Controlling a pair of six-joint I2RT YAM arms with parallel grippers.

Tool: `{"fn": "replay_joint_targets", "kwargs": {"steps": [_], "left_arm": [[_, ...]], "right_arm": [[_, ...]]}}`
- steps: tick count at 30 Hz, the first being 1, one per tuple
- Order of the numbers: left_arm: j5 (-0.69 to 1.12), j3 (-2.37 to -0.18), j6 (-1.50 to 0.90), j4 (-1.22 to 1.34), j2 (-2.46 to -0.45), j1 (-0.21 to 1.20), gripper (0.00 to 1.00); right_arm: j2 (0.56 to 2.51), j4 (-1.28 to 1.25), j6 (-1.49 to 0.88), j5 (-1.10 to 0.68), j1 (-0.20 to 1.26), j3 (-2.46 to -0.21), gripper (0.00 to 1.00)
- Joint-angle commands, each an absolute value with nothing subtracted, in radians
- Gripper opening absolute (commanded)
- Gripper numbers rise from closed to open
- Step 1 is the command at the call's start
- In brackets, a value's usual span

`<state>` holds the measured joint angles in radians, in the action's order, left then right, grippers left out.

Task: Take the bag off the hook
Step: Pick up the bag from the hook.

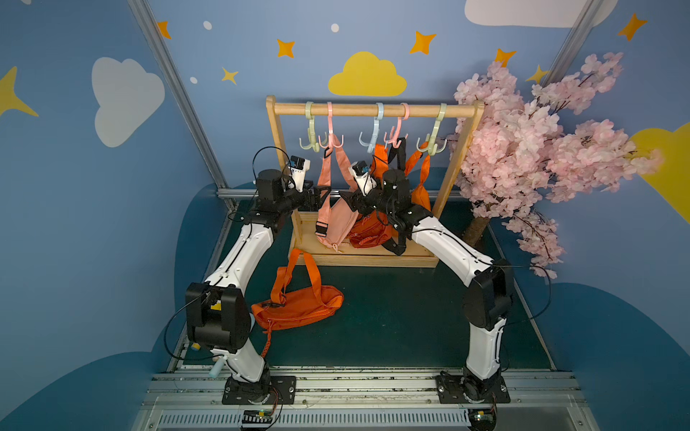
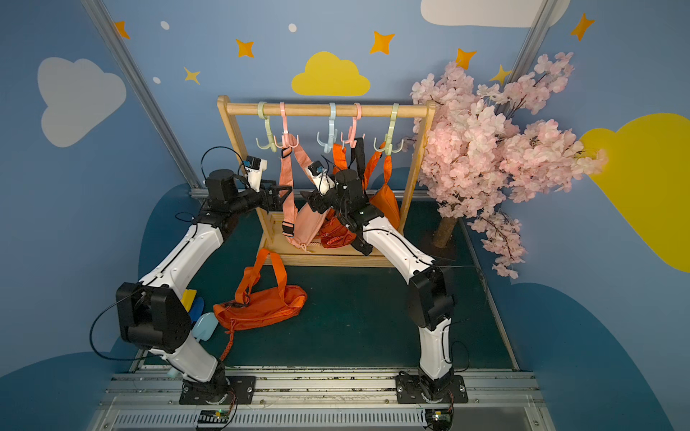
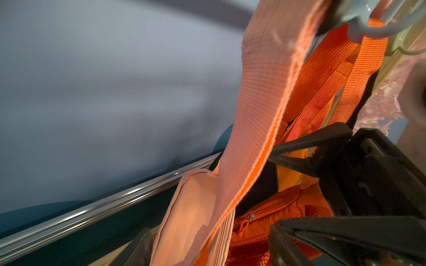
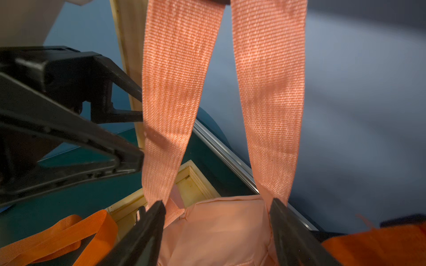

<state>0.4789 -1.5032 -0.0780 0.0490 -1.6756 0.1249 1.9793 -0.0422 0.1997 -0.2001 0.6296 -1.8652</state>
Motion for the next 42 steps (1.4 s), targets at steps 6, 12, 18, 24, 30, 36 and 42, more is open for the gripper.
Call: {"fn": "replay_joint_targets", "kwargs": {"steps": [6, 12, 18, 24, 30, 36, 42], "left_arm": [[0.488, -1.517, -0.072, 0.09, -1.674, 0.115, 0.7], [0.492, -1.519, -0.083, 0.107, -1.676, 0.109, 0.63], [0.493, -1.521, -0.085, 0.116, -1.685, 0.106, 0.59], [0.494, -1.537, -0.084, 0.12, -1.704, 0.106, 0.59], [0.499, -1.555, -0.089, 0.127, -1.731, 0.106, 0.58], [0.496, -1.568, -0.087, 0.133, -1.748, 0.106, 0.51], [0.498, -1.571, -0.085, 0.144, -1.757, 0.106, 0.48]], "right_arm": [[2.031, -0.166, 0.174, -0.182, 0.623, -1.927, 0.69], [2.063, -0.209, 0.163, -0.155, 0.624, -1.948, 0.61], [2.088, -0.264, 0.167, -0.11, 0.623, -1.956, 0.51], [2.115, -0.293, 0.173, -0.075, 0.624, -1.973, 0.52], [2.142, -0.333, 0.177, -0.057, 0.624, -1.978, 0.53], [2.164, -0.347, 0.168, -0.049, 0.619, -1.997, 0.58], [2.174, -0.367, 0.142, -0.048, 0.608, -1.999, 0.59]]}}
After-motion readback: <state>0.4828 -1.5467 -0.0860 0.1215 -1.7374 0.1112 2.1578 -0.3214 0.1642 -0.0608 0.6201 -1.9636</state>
